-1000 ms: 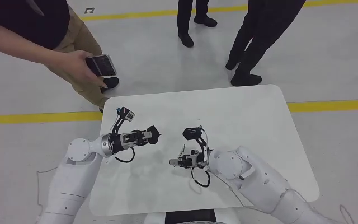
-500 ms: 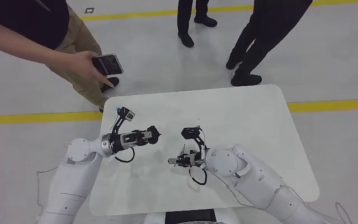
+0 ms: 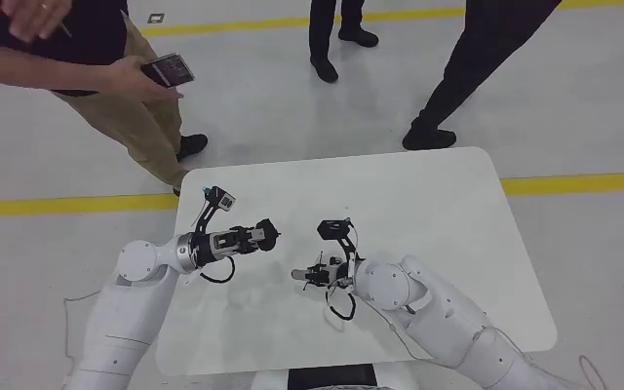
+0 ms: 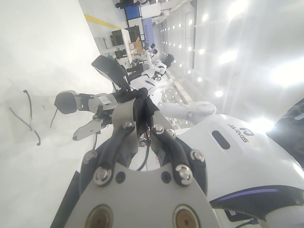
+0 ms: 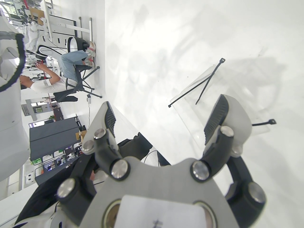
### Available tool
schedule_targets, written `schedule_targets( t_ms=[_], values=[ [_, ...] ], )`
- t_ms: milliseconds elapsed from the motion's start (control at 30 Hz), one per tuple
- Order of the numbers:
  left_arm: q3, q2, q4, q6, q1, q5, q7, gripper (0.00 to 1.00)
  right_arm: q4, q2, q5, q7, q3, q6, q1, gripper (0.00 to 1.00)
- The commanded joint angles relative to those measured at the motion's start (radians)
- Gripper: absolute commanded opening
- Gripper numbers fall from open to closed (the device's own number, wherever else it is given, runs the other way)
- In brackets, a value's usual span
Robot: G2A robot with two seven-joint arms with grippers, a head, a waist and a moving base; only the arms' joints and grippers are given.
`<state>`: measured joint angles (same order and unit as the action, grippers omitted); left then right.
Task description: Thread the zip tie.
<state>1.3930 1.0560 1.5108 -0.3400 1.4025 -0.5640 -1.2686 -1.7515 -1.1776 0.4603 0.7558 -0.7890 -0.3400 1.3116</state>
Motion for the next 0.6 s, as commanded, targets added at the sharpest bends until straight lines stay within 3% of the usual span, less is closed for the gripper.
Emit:
schedule_targets(
  t_ms=[0, 400, 433, 467, 567],
  values=[
    [0.000, 0.000, 0.000, 0.000, 0.000, 0.000, 0.000, 0.00, 0.000, 0.000, 0.000, 0.000, 0.000, 0.000, 0.000, 1.00],
    [0.000, 0.000, 0.000, 0.000, 0.000, 0.000, 0.000, 0.00, 0.032, -0.012, 0.059, -0.047, 0.010, 0.000, 0.012, 1.00],
    [0.000, 0.000, 0.000, 0.000, 0.000, 0.000, 0.000, 0.00, 0.034, -0.014, 0.060, -0.046, 0.009, 0.000, 0.013, 0.82],
    [0.000, 0.000, 0.000, 0.000, 0.000, 0.000, 0.000, 0.00, 0.037, -0.016, 0.060, -0.045, 0.008, 0.000, 0.014, 0.51],
    [0.000, 0.000, 0.000, 0.000, 0.000, 0.000, 0.000, 0.00, 0.044, -0.022, 0.062, -0.045, 0.002, 0.000, 0.020, 0.45]
  ],
)
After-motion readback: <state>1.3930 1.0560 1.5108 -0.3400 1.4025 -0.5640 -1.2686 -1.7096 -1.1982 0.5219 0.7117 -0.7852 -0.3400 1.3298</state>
